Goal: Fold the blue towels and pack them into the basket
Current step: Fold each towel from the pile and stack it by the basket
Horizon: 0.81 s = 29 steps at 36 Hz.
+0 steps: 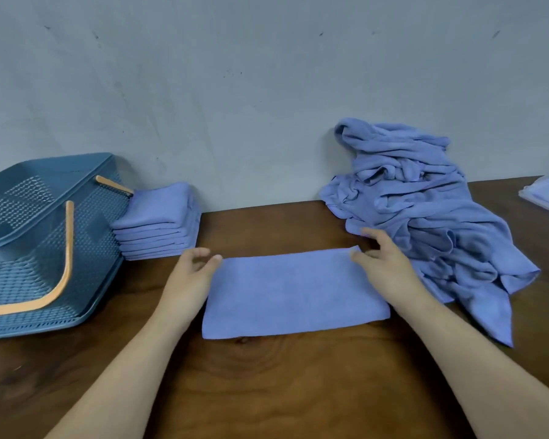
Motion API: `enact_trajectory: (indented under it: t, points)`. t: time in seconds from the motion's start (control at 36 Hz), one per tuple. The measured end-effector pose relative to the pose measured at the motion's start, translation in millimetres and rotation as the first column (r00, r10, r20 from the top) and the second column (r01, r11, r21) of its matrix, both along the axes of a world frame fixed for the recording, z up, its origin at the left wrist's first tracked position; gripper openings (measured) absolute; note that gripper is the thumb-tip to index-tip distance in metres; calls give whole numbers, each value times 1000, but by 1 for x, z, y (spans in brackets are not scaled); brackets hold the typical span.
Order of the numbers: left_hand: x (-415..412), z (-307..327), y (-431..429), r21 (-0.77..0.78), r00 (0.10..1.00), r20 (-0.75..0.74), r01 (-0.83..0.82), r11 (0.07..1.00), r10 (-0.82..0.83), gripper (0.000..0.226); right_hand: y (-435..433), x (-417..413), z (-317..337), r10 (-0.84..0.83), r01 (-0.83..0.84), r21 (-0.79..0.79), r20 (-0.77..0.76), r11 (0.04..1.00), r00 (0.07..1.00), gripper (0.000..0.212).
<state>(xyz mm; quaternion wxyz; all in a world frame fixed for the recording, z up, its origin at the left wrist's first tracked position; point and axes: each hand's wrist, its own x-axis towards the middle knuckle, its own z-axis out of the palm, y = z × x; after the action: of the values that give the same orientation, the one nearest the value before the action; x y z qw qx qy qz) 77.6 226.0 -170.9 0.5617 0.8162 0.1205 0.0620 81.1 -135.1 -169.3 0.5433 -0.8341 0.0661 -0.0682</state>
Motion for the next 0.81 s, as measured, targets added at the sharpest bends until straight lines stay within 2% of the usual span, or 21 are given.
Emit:
enact_trajectory:
  t: [0.08,0.17,0.22,0.36,0.61,0.72,0.81]
  points:
    - [-2,-7,5,-17,995,39,97,995,-97,32,-5,-2,-10,49,-47,-110,11,993,999,25]
    - [-4,-11,4,36,985,103,134,990,-137,23,-3,-3,-15,39,-36,-110,34,993,999,25]
    - [-4,-13,3,53,983,125,128,990,-134,20,-3,-3,-15,17,-12,-110,43,994,999,25]
    - [-5,-15,1,94,985,143,82,992,-95,30,-3,-1,-15,0,12,-170,72,985,997,25]
    - [-5,-10,-1,187,992,108,42,981,-63,28,-1,4,-14,-11,23,-224,53,974,999,22]
    - [-6,-7,0,210,993,82,68,975,-87,30,2,1,-12,0,13,-304,43,953,999,19]
    - [-8,-1,-1,172,993,88,64,983,-81,36,8,-5,-5,0,34,-443,76,896,997,33]
